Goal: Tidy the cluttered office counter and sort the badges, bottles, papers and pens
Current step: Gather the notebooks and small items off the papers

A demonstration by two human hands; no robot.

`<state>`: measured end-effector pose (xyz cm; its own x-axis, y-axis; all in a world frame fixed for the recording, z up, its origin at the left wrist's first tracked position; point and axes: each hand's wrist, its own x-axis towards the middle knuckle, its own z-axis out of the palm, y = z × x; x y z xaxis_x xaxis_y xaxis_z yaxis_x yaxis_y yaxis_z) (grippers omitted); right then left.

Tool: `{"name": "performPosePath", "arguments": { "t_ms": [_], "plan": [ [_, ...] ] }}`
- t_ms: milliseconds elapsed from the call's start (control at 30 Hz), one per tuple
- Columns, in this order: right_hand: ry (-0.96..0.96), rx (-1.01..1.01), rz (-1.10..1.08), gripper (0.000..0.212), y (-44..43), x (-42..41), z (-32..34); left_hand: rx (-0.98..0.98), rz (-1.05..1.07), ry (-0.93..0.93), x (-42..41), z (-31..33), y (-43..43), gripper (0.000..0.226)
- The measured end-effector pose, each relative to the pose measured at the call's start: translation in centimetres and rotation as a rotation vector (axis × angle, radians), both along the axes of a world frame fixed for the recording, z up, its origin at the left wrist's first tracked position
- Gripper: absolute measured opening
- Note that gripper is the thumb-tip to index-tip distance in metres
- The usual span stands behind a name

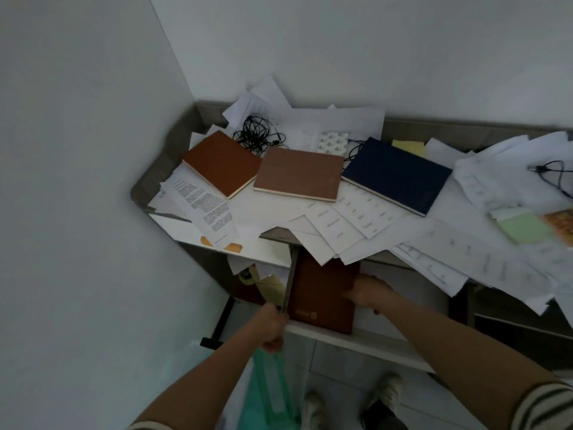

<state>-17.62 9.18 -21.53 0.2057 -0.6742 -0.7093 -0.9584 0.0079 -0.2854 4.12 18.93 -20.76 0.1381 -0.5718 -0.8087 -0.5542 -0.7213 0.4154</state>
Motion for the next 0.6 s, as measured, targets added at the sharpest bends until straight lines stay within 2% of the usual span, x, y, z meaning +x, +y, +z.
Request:
{"name": "performPosePath", "arguments": {
  "t_ms": [67,133,200,300,367,467,600],
  "plan": [
    [-0.064,-0.033,-0.023,0.037,0.1,-0.5,1.1,-0.088,-0.184,-0.148,0.8,0.8,-1.0,0.025],
    [-0.178,-0.085,-0.066,0.037,0.3,-1.1,2.8,-0.242,-0.284,-0.289,1.3,2.5,-2.9,0.023],
    [-0.258,-0.207,-0.078,0.039,0.2,-1.9,5.4,-0.412,-0.262,-0.356,1.2,4.7,-5.3,0.024],
    [-0.325,-0.453,-0.171,0.028,-1.5,-3.9,9.6,-0.62,-0.119,-0.299,0.5,7.5,-9.6,0.022],
    [-0.317,-0.561,-0.221,0.028,-3.9,-5.5,11.6,-0.677,-0.096,-0.244,-0.6,8.7,-12.4,0.019],
    [-0.263,-0.653,-0.239,0.029,-8.3,-7.9,12.8,-0.748,-0.13,-0.271,-2.9,9.0,-15.5,0.012],
    [-0.127,-0.589,-0.252,0.057,-15.1,-10.8,12.2,-0.79,-0.299,-0.383,-4.9,8.1,-18.7,0.039]
  ]
}}
